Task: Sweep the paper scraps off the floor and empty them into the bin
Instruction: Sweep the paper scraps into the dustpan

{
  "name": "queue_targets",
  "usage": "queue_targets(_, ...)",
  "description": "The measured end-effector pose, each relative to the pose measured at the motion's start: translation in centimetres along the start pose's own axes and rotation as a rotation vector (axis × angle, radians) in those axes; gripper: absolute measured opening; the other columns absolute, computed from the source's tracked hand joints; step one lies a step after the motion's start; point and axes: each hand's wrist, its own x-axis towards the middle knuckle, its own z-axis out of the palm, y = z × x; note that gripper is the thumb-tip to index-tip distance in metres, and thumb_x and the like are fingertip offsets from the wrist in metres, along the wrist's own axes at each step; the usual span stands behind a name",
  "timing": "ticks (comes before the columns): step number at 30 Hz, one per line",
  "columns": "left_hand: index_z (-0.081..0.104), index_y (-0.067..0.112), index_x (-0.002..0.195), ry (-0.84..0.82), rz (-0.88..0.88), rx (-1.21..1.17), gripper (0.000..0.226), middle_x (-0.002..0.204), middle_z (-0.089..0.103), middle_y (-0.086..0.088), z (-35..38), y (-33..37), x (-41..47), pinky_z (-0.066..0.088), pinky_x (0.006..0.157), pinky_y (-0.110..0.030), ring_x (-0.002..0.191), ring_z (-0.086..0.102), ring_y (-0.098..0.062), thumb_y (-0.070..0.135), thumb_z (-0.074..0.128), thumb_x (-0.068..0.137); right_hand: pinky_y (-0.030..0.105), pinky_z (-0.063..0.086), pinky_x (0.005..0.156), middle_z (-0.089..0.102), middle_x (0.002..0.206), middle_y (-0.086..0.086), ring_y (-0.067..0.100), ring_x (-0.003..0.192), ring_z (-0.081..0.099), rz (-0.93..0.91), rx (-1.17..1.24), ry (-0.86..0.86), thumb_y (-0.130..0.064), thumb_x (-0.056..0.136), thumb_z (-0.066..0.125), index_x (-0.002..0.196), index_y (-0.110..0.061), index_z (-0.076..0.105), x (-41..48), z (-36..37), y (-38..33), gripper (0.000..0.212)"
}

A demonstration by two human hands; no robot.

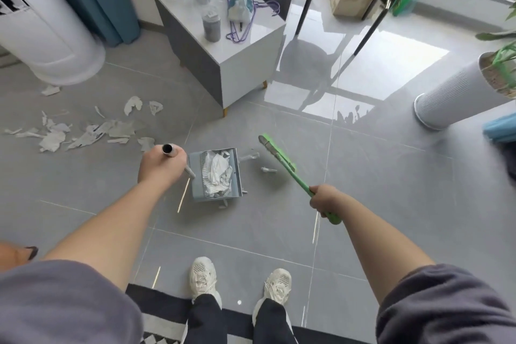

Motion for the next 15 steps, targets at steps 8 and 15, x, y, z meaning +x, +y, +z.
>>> queue_targets(8, 0.072, 0.009, 0.083, 0.006, 0.026, 0.027, 0.028, 0.086, 0.069, -0.011, -5.2, -4.1, 5.6, 0.043, 0.067, -0.028, 0.081, 0.058, -0.032, 0.023, 0.048, 0.082, 0.029, 0.049, 0.053, 0.052, 0.08, 0.003, 0.017, 0.058, 0.058, -0.019, -0.289, 0.118, -0.009, 0.09, 0.034, 0.142, -0.019, 0.042, 3.1, 2.7, -10.2, 0.053)
queue_targets(15, 0.072, 0.013, 0.082, 0.015, -0.008, 0.017, 0.027, 0.085, 0.068, -0.011, -7.3, -7.2, 8.0, 0.047, 0.068, -0.029, 0.082, 0.062, -0.034, 0.026, 0.048, 0.082, 0.027, 0.042, 0.046, 0.05, 0.085, 0.004, 0.015, 0.054, 0.053, -0.031, -0.448, 0.066, -0.007, 0.091, 0.035, 0.143, -0.011, 0.036, 3.8, 5.3, -14.9, 0.052)
